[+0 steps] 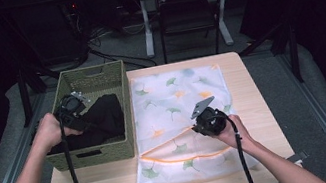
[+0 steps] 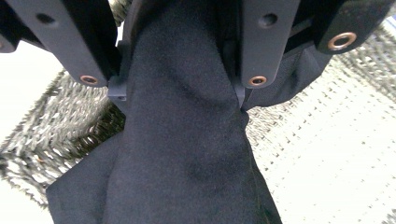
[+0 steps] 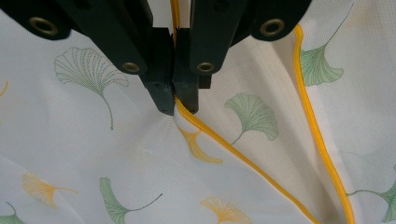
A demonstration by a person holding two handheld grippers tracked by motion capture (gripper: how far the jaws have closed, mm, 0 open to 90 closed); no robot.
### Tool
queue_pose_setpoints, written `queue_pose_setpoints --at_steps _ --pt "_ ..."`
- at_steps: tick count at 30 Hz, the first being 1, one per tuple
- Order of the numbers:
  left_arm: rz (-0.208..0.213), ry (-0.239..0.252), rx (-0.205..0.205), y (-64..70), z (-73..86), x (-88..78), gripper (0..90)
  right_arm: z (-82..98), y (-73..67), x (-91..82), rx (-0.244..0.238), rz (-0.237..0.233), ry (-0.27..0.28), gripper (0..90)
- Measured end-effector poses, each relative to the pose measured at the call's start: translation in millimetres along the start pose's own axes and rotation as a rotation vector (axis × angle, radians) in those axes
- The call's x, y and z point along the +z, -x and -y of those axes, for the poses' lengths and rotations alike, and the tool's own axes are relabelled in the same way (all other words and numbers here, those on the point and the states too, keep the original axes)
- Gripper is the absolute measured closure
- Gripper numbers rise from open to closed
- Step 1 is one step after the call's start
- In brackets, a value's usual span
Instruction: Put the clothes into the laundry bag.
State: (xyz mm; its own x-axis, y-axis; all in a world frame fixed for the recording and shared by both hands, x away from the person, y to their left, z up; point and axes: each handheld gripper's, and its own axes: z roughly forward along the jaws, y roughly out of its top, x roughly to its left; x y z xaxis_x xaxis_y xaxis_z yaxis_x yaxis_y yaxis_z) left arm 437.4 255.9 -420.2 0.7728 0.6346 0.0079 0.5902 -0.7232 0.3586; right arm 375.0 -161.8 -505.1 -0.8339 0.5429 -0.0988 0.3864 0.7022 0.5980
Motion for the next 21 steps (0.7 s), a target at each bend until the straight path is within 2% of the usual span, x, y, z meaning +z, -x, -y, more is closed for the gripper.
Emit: queue_pose_setpoints --at_steps 8,16,18,19,21 --pt "-0.046 -0.001 0.008 6.1 -7.1 -20.4 61.5 -0.2 0.3 0.3 -0.011 0.002 0.002 88.5" --pt "-0.064 0.007 0.023 14.0 -11.8 -41.5 61.5 -0.3 -0.2 0.1 -0.006 0.003 0.000 88.5" --pt "-0.069 0.007 0.011 16.3 -11.9 -44.9 61.5 -0.4 -0.3 0.0 -0.004 0.003 0.000 88.5" --pt "-0.076 0.003 0.022 17.3 -12.3 -47.5 61.5 -0.4 -0.3 -0.1 -0.003 0.003 0.000 88.5" --pt "-0.078 0.001 0.015 19.3 -12.4 -51.4 61.5 -0.3 -0.4 -0.1 -0.003 0.004 -0.001 88.5"
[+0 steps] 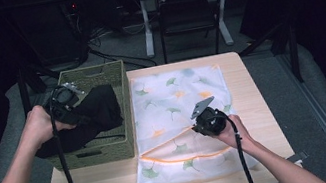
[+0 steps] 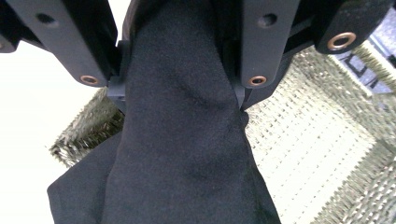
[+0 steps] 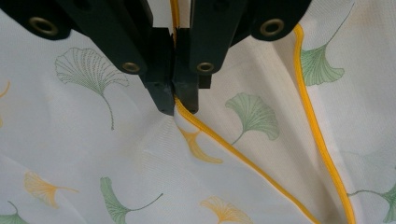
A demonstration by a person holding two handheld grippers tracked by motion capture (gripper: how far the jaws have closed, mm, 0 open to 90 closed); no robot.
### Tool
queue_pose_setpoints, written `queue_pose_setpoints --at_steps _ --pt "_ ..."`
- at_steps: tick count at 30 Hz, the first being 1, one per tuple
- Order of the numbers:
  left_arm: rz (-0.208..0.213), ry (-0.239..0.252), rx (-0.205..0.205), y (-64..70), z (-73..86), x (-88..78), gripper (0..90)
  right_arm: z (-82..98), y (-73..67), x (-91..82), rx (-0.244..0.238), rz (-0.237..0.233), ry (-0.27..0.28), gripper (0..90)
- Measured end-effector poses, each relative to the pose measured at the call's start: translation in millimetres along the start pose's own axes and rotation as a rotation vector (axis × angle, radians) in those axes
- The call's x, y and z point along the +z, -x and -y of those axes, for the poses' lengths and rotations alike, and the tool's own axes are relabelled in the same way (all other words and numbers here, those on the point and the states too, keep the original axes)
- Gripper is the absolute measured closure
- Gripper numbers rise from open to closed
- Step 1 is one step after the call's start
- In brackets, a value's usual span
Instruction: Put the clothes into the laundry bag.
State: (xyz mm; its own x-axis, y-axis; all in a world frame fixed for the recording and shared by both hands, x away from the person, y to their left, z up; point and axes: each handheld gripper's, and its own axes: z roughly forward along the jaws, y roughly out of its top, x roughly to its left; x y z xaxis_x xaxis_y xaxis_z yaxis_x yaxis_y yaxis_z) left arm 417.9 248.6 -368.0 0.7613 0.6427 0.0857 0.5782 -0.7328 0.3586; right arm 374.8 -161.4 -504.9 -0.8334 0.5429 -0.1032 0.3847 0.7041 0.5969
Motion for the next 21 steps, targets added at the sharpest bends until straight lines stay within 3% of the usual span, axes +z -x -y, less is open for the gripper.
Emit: queue_pose_setpoints --at_steps 6,11,18,21 --pt "-0.007 0.011 0.003 7.2 -2.7 -14.3 61.4 -0.2 -0.3 0.0 -0.001 0.001 0.000 88.5" --pt "-0.003 0.005 0.034 18.6 -6.4 -23.7 61.4 -0.2 -0.3 -0.1 -0.002 0.002 0.001 88.5" --pt "0.011 0.019 0.047 34.7 -8.8 -30.3 61.3 -0.5 -0.6 -0.4 -0.007 0.002 0.002 88.5" --pt "0.015 0.012 0.070 42.9 -10.0 -30.8 61.2 -0.1 -0.1 -0.5 -0.003 0.001 0.003 88.5"
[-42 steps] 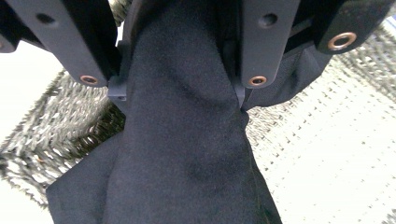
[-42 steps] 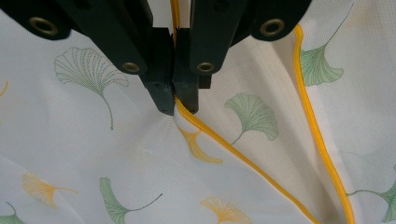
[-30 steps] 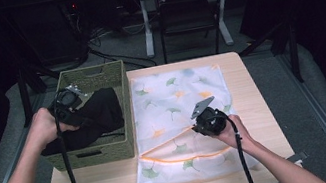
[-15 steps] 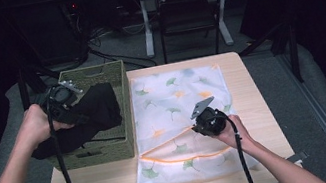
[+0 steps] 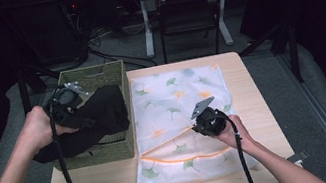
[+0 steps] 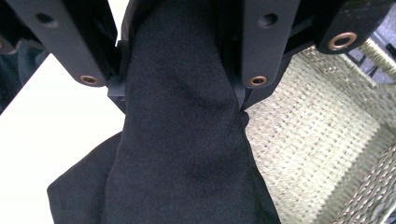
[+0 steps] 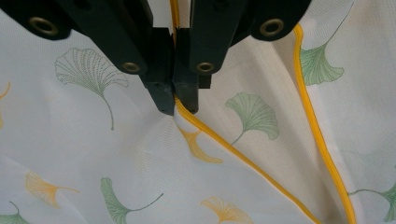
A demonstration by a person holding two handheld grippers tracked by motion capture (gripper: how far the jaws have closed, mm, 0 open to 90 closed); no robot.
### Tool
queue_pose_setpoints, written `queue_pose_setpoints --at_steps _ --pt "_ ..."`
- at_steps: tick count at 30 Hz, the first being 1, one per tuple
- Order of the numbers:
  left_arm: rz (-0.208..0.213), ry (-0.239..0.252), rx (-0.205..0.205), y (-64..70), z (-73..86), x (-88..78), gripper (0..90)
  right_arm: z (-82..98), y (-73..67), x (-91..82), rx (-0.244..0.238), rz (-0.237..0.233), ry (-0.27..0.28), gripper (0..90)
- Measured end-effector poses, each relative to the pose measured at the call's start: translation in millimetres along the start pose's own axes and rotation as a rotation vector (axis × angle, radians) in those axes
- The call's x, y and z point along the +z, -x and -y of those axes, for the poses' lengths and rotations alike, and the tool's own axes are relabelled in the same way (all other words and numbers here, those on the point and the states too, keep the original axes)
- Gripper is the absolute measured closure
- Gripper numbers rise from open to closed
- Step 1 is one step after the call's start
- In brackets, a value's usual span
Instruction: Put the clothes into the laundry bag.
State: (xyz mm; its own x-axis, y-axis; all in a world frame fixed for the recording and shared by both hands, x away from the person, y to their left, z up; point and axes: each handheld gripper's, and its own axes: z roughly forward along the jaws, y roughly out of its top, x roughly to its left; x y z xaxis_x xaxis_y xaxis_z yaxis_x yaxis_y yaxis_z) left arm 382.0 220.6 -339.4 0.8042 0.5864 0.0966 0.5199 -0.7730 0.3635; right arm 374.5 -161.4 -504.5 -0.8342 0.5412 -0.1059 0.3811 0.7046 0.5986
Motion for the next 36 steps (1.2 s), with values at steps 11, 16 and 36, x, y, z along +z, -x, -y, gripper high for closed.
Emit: queue_pose_setpoints --at_steps 11,16,36 --pt "0.073 0.011 0.057 30.0 -7.4 0.6 60.8 -0.4 -1.0 -0.1 0.000 0.003 0.001 88.5" --pt "0.112 -0.009 0.084 45.3 -8.0 8.2 60.7 -0.2 -0.7 -0.4 0.002 -0.001 0.006 88.5" --pt "0.209 -0.015 0.104 80.9 -11.9 40.6 60.5 -0.8 -1.2 -0.5 0.007 0.004 0.010 88.5"
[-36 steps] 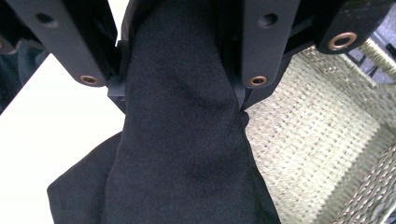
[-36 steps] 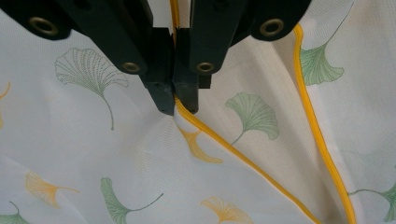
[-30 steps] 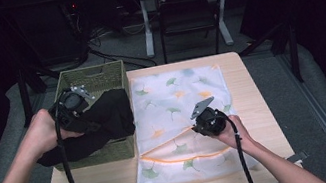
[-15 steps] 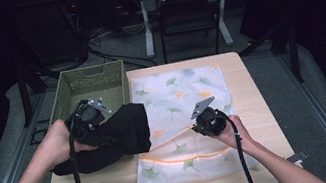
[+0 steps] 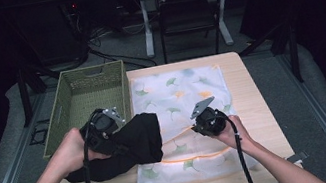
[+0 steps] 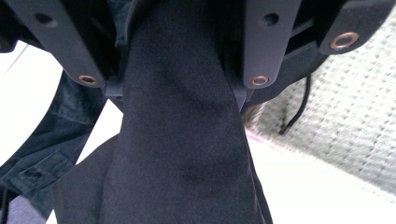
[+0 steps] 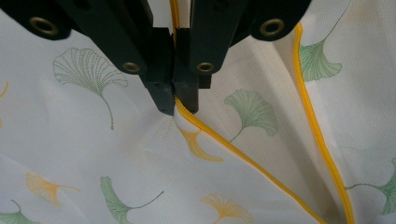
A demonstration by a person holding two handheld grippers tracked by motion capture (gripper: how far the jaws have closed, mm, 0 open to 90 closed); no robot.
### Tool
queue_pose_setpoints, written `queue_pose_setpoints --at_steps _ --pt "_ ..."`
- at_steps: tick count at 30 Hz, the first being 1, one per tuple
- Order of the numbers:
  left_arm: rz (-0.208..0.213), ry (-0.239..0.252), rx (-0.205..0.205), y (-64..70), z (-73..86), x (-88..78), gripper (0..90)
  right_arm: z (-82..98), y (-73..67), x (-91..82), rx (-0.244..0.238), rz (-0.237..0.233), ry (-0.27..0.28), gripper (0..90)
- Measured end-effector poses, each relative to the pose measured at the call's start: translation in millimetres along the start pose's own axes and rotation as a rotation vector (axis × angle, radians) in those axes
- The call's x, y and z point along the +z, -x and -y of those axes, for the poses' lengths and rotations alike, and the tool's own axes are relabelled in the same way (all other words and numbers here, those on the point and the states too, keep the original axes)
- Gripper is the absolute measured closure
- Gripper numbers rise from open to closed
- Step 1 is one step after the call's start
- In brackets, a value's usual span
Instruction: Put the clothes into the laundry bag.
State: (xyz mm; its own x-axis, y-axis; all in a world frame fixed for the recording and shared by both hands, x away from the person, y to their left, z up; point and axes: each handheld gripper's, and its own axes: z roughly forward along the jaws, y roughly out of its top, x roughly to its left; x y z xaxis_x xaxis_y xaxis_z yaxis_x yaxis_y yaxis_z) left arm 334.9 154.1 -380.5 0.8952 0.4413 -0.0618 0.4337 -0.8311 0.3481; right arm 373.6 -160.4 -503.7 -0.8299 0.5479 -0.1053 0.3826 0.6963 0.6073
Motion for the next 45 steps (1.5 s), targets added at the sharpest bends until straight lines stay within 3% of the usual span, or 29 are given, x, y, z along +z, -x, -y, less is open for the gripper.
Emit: queue_pose_setpoints --at_steps 5,13,26,38,45 --pt "0.025 -0.005 0.018 5.1 -5.2 13.5 60.5 0.1 0.1 0.1 0.006 0.001 0.001 88.6" --pt "0.061 0.013 0.000 5.5 -9.6 32.6 60.5 0.2 0.7 0.9 0.021 -0.001 0.006 88.6" --pt "0.122 0.039 0.008 5.7 -18.9 64.4 60.5 -0.1 1.5 1.6 0.028 0.003 0.013 88.6" --pt "0.175 0.017 0.033 12.0 -22.2 100.5 60.4 -1.0 1.1 0.2 0.041 0.012 0.026 88.6" --pt "0.185 0.007 0.090 17.2 -26.8 104.5 60.5 -1.5 1.9 3.3 0.055 0.023 0.021 88.6"
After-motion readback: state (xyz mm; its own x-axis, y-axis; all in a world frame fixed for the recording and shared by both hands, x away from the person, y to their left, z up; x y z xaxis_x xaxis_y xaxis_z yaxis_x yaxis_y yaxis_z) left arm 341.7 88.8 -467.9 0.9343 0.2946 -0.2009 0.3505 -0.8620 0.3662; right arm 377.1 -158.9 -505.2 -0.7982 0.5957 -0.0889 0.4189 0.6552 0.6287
